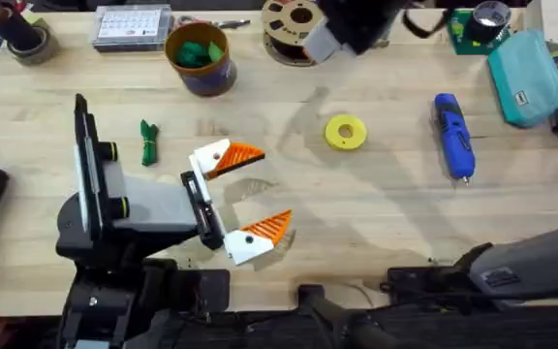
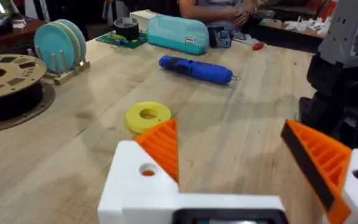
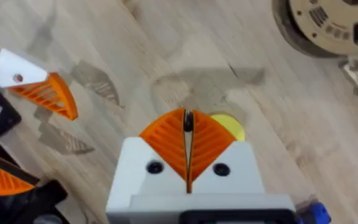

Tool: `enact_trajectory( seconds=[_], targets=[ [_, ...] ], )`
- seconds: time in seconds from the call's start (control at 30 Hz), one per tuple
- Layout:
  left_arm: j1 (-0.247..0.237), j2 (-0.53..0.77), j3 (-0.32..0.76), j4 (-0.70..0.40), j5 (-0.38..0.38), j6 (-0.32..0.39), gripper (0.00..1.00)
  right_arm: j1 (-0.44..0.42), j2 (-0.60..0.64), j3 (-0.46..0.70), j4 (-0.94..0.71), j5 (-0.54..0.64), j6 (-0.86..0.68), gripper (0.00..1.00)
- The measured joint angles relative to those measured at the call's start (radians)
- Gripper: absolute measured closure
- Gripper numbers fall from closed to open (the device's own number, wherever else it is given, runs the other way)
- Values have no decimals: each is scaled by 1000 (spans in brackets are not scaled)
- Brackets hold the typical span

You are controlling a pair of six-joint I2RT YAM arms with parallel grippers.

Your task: Pick up the gripper from the table and insert it into the empty holder that is missing its gripper. Then pick up a screw, insert it into the mounting hole, and use the screwdriver to tighten it. Finally, clean up the table by picking up the vegetable and placing it into the bucket.

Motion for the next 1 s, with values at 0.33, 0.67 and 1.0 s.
enact_trajectory(
  seconds=[0.33,0.67,1.0],
  targets=[
    [0,0,0,0,0,0,15,101,64,17,33,-67,-182,995],
    [0,0,0,0,0,0,14,178,64,18,46,-122,-304,995],
    [0,0,0,0,0,0,15,224,64,18,45,-143,-326,995]
  ],
)
